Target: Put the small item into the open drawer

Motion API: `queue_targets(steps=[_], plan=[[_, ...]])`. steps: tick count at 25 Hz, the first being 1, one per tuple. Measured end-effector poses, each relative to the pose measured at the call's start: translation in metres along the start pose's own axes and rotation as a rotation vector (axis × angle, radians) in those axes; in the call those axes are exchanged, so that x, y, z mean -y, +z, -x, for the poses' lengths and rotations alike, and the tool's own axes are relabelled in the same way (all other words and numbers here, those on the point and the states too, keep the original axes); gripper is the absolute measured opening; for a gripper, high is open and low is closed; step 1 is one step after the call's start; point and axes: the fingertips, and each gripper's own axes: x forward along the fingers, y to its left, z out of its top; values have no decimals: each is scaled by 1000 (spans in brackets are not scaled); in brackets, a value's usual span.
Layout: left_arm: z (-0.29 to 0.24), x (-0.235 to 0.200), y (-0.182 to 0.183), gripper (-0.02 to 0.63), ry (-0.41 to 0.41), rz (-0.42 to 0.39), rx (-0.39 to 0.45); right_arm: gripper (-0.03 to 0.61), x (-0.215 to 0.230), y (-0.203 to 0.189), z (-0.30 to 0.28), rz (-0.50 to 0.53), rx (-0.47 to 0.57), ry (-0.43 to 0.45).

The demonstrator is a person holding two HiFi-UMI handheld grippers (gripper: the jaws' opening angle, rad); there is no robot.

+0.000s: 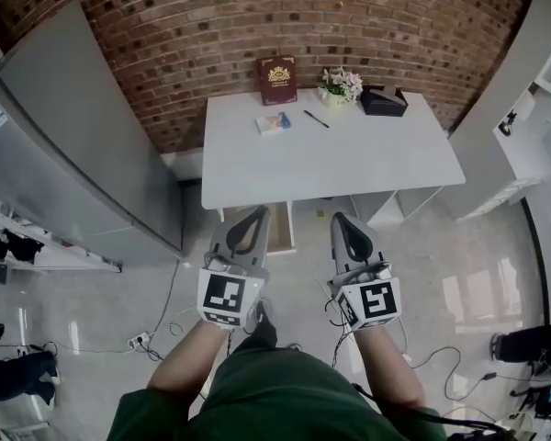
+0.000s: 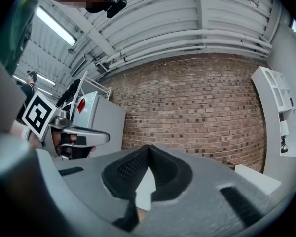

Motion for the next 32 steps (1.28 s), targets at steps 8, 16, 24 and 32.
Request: queue_targets(steps=[8,16,24,32], plan=[[-60,-48,-26,15,-26,28,-39,3,25,-11,-63,10,-53,-64],[-86,-107,-40,15,-27,67,-29,3,22,-20,-121,15,-55,-76],[-94,-140,-63,15,-37,125,-66,3,17,-39,-154,11,-98,-80],[-102,-164,-72,15,-14,138,-76,3,23,-50,-182,-1,-114,-74]])
